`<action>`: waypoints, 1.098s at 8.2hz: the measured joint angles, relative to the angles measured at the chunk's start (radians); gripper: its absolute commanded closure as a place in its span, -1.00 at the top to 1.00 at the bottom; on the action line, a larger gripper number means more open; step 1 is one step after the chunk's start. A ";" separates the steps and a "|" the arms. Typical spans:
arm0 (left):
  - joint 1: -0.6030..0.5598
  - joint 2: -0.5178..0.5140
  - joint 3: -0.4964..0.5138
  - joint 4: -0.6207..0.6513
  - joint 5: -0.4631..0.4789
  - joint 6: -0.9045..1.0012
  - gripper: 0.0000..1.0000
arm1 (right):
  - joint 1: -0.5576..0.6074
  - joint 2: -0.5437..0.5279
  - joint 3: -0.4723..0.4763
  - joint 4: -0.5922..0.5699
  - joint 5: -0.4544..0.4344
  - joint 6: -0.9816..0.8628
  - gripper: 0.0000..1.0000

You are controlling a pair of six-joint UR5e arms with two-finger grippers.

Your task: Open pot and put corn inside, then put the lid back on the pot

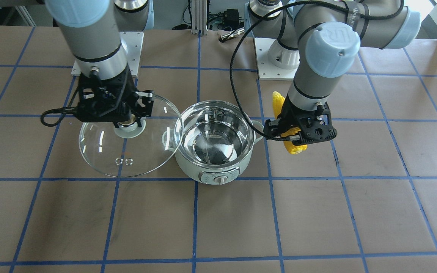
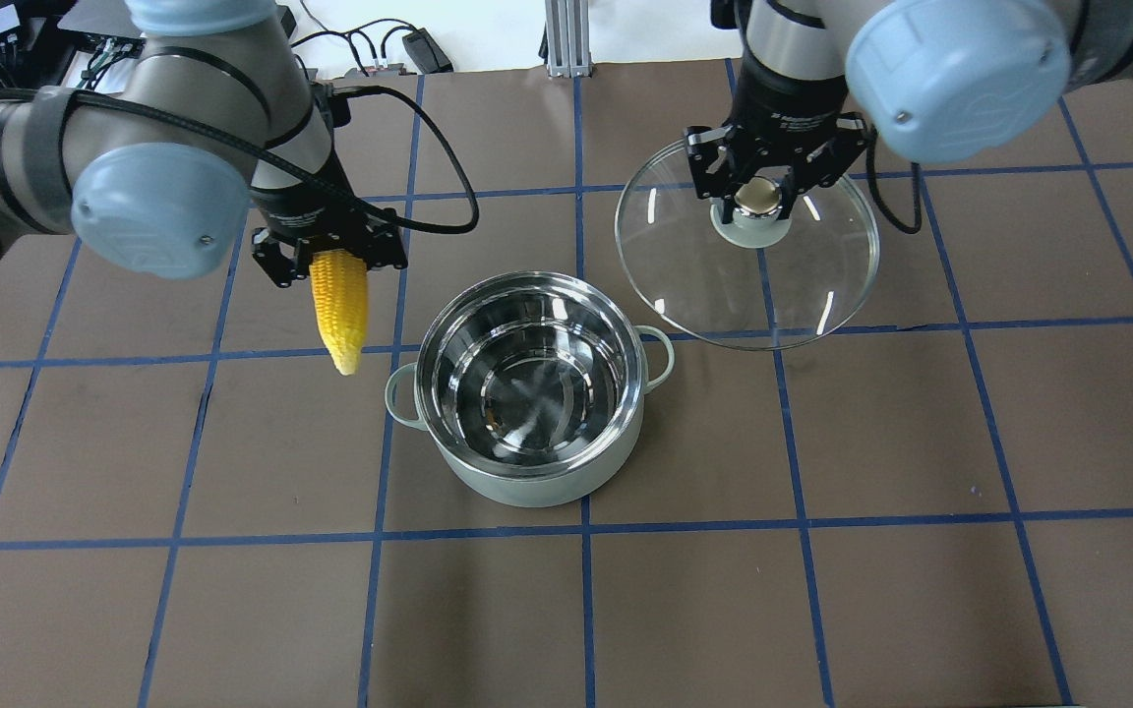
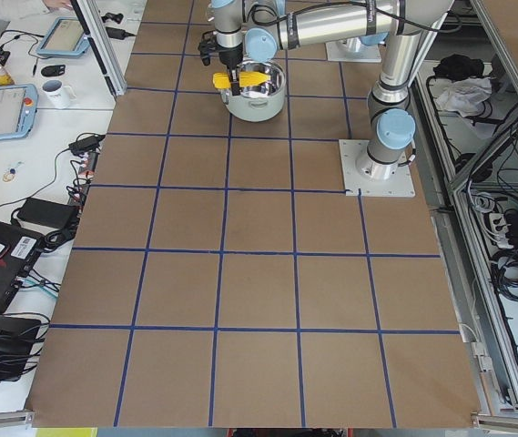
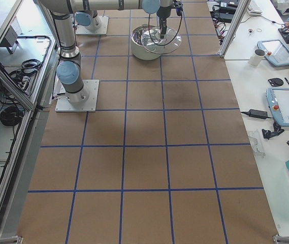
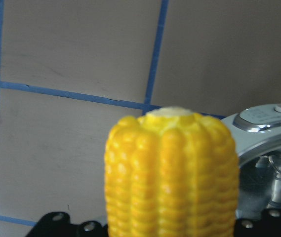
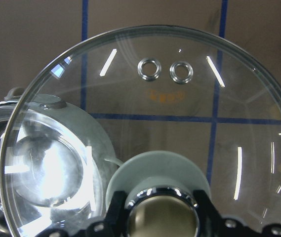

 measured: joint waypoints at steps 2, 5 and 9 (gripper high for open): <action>-0.124 -0.008 -0.003 0.013 -0.013 -0.089 -1.00 | -0.100 -0.025 0.000 0.034 -0.006 -0.098 -0.75; -0.219 -0.031 -0.010 0.031 -0.043 -0.128 -1.00 | -0.186 -0.032 0.008 0.041 -0.002 -0.201 -0.76; -0.269 -0.159 -0.013 0.137 -0.067 -0.122 -0.37 | -0.211 -0.029 0.011 0.039 -0.001 -0.240 -0.79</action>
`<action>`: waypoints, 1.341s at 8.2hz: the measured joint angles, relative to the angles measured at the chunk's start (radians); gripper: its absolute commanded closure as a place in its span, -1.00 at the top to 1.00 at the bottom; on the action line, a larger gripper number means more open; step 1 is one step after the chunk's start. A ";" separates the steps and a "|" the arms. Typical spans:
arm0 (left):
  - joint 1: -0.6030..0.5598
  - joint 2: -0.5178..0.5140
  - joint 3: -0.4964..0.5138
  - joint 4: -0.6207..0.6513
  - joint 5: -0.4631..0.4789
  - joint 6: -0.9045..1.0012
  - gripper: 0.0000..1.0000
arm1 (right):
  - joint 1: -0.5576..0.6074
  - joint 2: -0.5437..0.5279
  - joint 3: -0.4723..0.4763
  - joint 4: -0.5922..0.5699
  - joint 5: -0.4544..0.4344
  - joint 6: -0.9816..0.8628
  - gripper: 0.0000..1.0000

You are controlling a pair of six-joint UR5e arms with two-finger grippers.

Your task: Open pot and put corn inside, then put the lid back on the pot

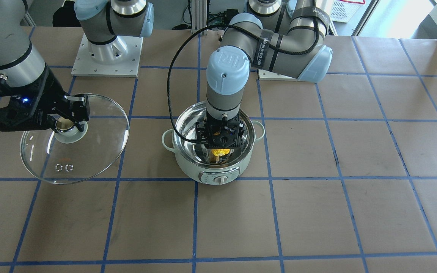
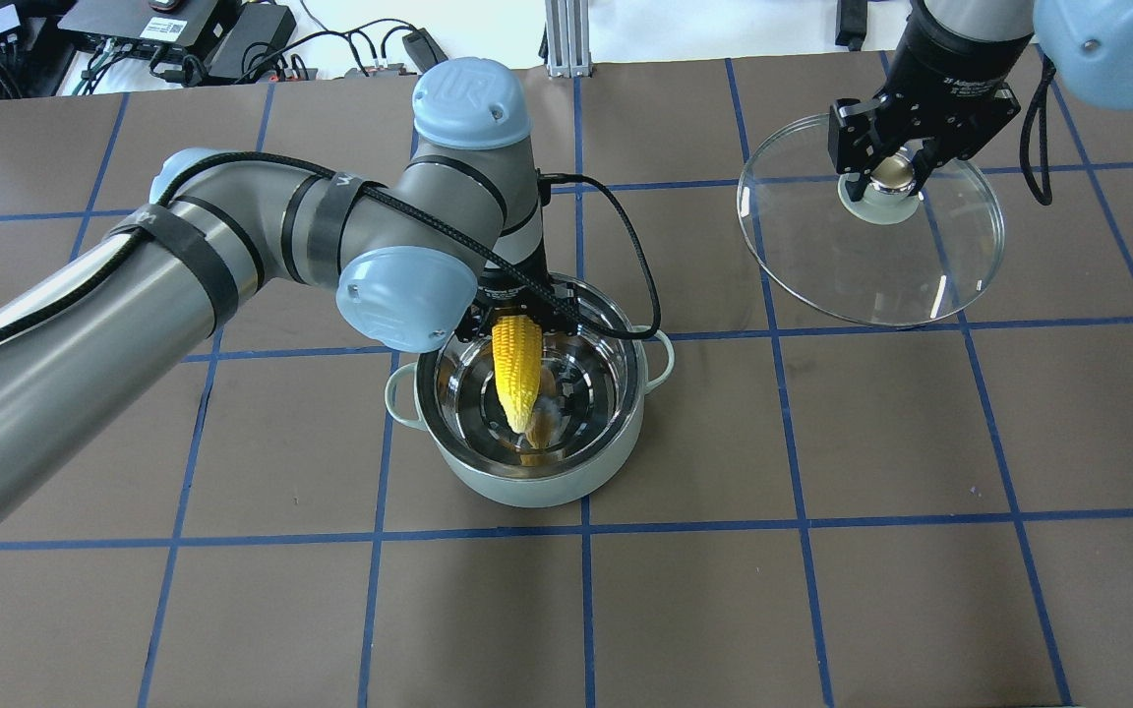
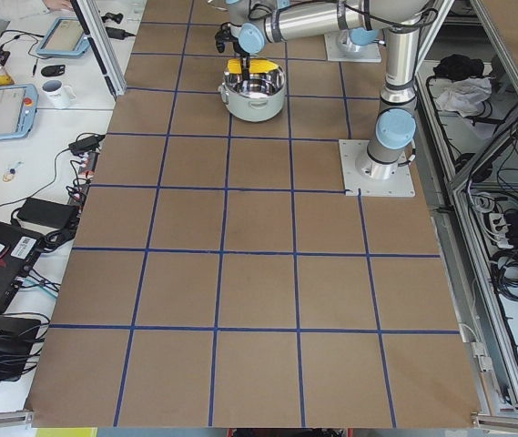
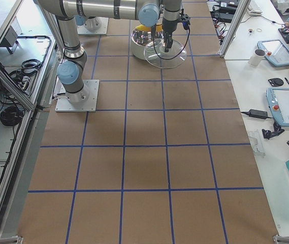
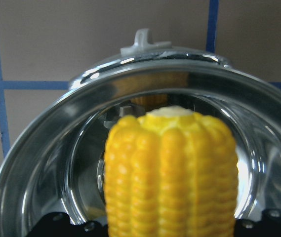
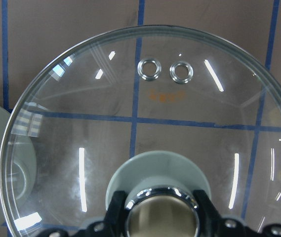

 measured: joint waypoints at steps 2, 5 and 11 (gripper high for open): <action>-0.011 -0.036 -0.002 0.021 -0.001 0.001 0.86 | -0.008 0.000 0.000 0.001 -0.001 -0.004 -0.79; -0.013 -0.026 0.000 0.024 0.007 -0.007 1.00 | -0.020 -0.003 0.001 0.007 -0.001 -0.004 -0.79; 0.046 0.061 0.033 -0.037 0.021 0.110 1.00 | -0.019 -0.003 0.001 0.005 -0.032 0.004 -0.84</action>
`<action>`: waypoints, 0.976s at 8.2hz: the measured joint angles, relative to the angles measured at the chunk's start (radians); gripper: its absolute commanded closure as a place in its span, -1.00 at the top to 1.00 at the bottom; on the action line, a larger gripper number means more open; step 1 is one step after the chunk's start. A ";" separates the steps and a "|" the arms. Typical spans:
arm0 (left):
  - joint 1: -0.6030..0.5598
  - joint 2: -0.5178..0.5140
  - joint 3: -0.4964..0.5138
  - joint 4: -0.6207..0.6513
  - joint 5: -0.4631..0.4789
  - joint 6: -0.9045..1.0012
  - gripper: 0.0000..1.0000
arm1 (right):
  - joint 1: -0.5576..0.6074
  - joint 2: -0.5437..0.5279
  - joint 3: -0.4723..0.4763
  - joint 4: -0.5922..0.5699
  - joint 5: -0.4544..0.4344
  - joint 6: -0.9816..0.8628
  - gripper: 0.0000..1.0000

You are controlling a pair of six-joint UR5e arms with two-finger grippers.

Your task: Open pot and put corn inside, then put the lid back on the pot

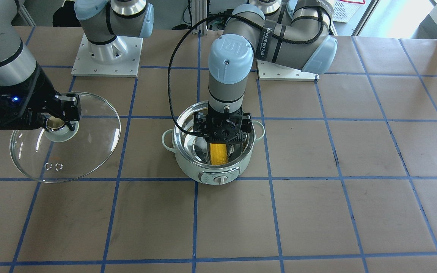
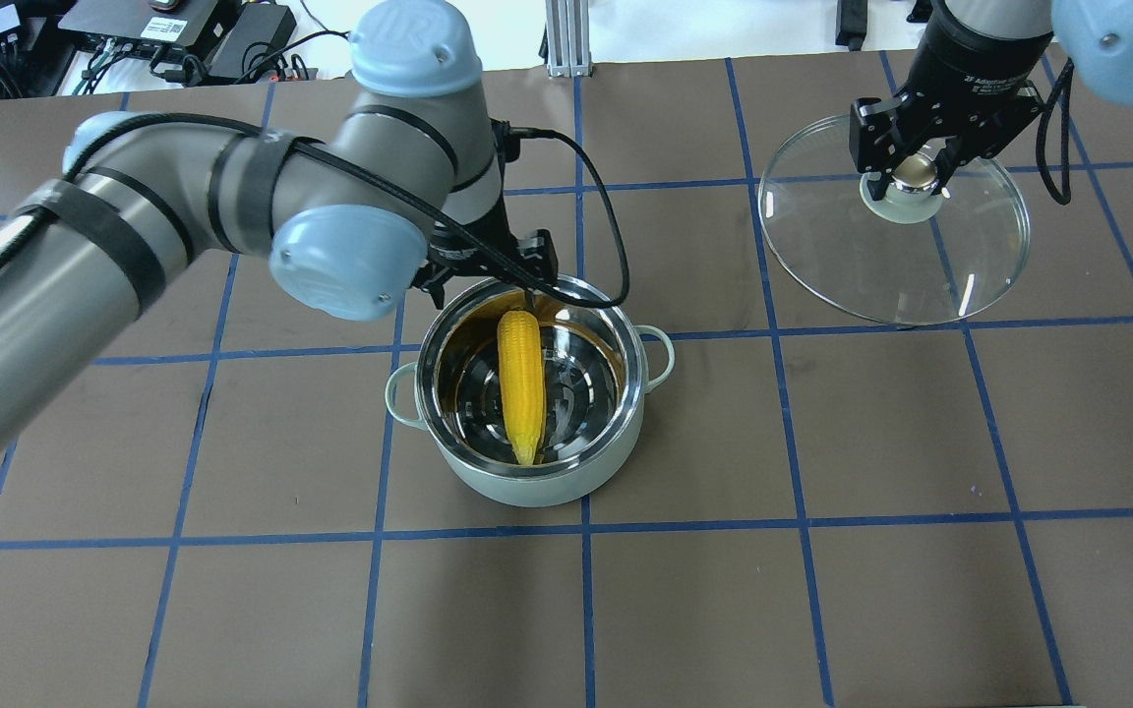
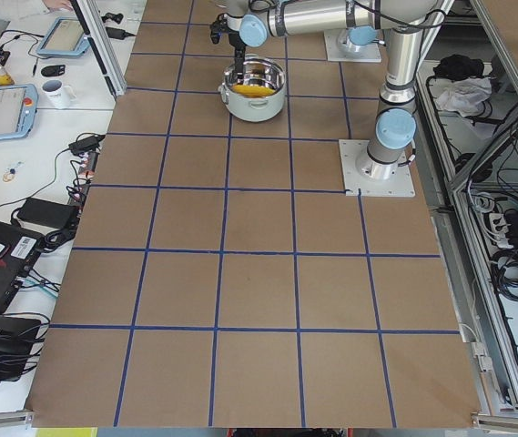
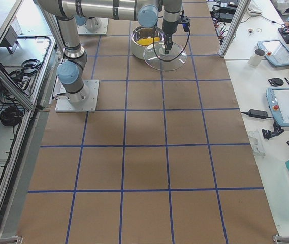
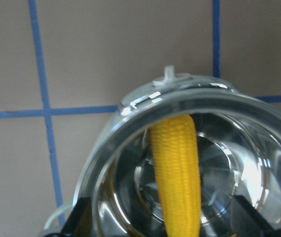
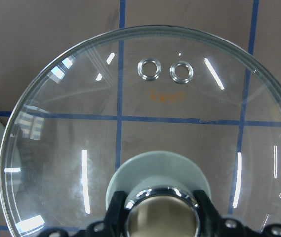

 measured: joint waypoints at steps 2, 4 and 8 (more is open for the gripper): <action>0.144 0.030 0.046 -0.069 0.008 0.101 1.00 | 0.001 0.003 0.002 -0.005 -0.003 -0.009 -0.85; 0.250 0.048 0.117 -0.120 0.013 0.223 1.00 | 0.006 0.001 0.002 -0.006 -0.002 -0.010 -0.85; 0.292 0.059 0.210 -0.186 0.132 0.283 1.00 | 0.056 0.028 -0.016 -0.012 0.026 0.080 -0.86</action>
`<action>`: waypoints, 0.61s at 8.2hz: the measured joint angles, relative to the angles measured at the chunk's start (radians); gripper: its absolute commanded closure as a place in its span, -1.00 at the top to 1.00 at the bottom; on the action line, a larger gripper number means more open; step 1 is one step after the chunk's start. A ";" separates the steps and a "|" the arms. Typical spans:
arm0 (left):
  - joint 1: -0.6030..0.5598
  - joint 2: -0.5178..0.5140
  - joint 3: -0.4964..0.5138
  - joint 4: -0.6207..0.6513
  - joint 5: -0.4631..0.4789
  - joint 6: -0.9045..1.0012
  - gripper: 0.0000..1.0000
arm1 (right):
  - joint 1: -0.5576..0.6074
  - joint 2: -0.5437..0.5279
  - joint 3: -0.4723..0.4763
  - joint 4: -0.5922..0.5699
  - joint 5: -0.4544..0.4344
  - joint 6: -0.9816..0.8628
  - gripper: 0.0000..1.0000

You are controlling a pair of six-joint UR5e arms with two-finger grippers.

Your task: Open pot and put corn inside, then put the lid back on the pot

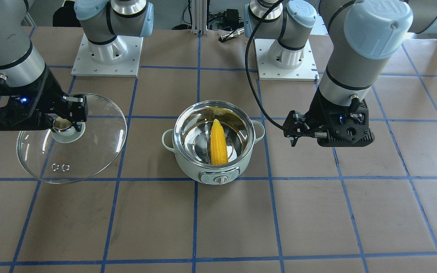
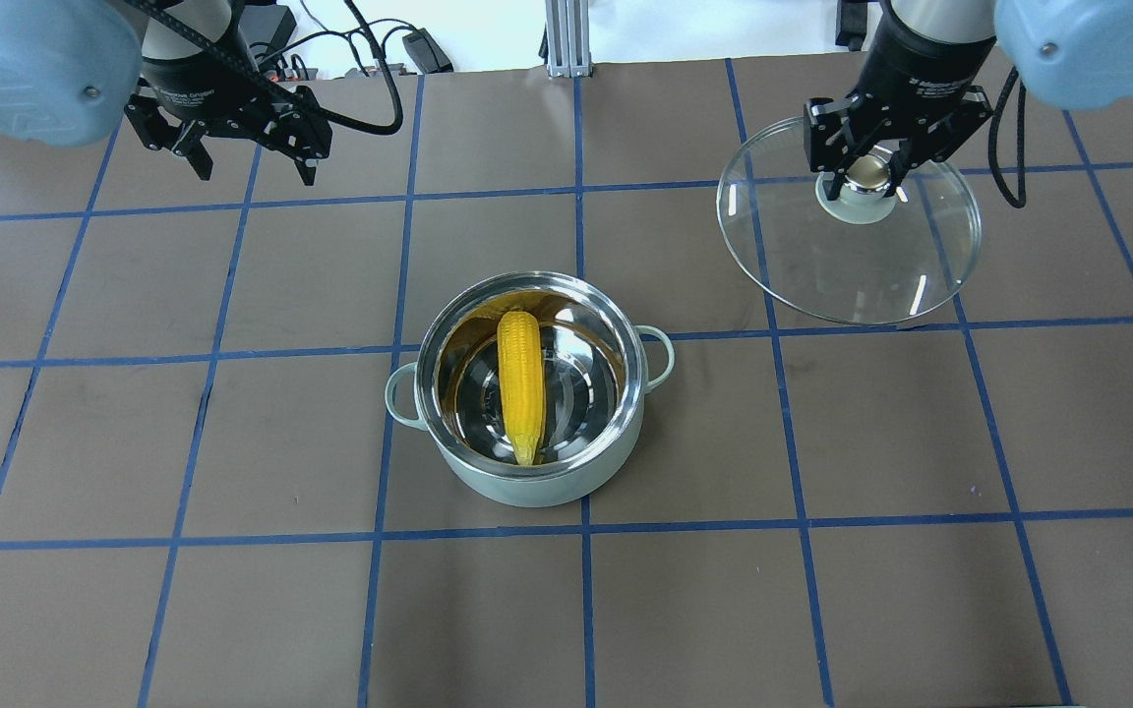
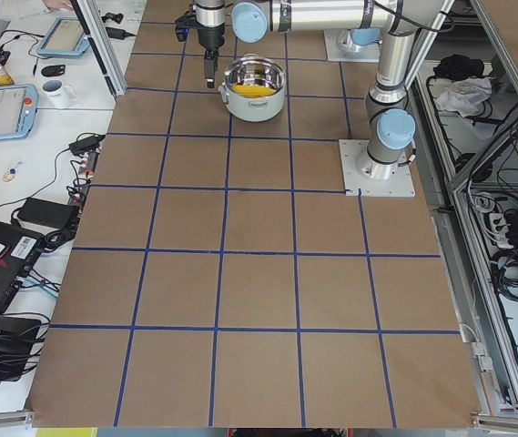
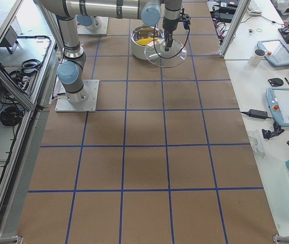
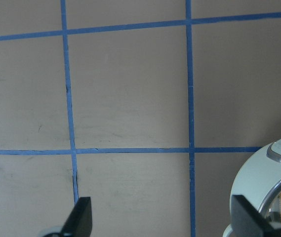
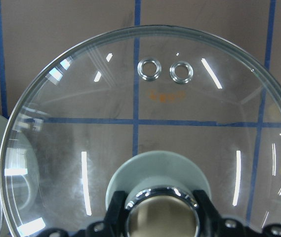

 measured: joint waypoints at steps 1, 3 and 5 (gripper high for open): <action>0.001 -0.002 0.003 -0.001 -0.003 0.002 1.00 | 0.028 0.011 -0.005 -0.006 0.015 0.043 -0.86; 0.004 -0.002 0.004 -0.002 -0.046 0.003 1.00 | 0.121 0.033 -0.008 -0.038 0.033 0.172 -0.89; 0.010 0.001 0.003 -0.004 -0.060 0.004 1.00 | 0.237 0.056 -0.002 -0.078 0.043 0.305 -0.89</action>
